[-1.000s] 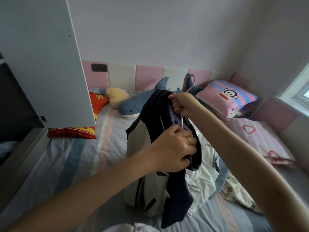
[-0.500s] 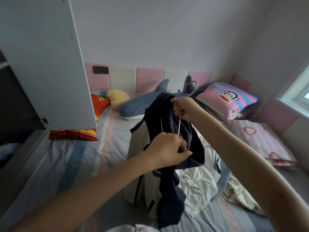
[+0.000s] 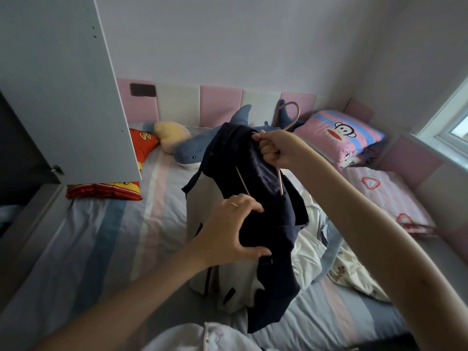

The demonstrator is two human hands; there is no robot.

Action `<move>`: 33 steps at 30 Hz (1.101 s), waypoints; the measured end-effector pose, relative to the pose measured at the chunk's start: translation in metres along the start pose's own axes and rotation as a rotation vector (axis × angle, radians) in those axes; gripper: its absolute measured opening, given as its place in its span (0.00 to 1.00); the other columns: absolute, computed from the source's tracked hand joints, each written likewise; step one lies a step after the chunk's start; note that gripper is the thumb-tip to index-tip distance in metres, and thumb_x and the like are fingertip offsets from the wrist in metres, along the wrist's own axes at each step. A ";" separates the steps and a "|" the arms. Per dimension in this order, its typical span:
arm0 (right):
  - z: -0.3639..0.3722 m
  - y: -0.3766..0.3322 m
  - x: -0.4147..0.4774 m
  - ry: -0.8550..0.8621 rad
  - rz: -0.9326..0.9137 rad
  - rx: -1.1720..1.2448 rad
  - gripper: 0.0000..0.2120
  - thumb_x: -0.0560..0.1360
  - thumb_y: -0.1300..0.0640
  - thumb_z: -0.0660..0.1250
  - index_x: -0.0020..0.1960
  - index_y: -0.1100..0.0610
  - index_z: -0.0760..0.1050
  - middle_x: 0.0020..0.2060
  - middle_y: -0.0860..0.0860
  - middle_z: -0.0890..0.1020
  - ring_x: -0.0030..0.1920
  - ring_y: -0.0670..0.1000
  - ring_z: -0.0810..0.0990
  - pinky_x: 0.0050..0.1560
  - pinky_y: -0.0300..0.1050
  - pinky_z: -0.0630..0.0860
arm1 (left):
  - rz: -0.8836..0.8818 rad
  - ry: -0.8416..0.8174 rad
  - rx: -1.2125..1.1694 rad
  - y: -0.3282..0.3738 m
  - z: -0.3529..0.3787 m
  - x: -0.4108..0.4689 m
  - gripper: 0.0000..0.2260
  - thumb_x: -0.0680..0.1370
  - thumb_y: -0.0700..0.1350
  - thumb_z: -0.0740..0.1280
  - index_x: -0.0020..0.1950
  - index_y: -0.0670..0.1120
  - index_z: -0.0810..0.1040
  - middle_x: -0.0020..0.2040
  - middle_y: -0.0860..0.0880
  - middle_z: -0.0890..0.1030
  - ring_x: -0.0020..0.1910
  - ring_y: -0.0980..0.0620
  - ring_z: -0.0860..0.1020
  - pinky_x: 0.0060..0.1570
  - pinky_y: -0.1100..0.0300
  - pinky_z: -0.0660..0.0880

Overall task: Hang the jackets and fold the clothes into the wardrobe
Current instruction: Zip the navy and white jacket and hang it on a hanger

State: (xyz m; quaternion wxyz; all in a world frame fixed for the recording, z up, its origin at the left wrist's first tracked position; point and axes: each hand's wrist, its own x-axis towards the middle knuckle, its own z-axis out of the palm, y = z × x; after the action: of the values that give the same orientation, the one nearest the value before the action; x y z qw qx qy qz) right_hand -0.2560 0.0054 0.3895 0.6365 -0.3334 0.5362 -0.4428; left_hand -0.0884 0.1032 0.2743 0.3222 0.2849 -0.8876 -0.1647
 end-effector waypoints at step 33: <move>0.003 0.014 -0.048 -0.038 -0.182 -0.435 0.14 0.81 0.60 0.59 0.40 0.62 0.76 0.18 0.45 0.62 0.16 0.40 0.56 0.16 0.30 0.53 | -0.646 0.508 -0.130 -0.035 -0.035 0.060 0.25 0.70 0.42 0.72 0.63 0.42 0.66 0.55 0.46 0.78 0.54 0.45 0.78 0.50 0.56 0.75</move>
State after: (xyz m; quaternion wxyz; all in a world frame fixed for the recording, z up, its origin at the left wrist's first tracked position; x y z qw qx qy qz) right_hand -0.2522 0.0551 0.3964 0.5172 -0.5181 0.5747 -0.3659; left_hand -0.0890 0.0353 0.3116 0.4798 0.5595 -0.6326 -0.2377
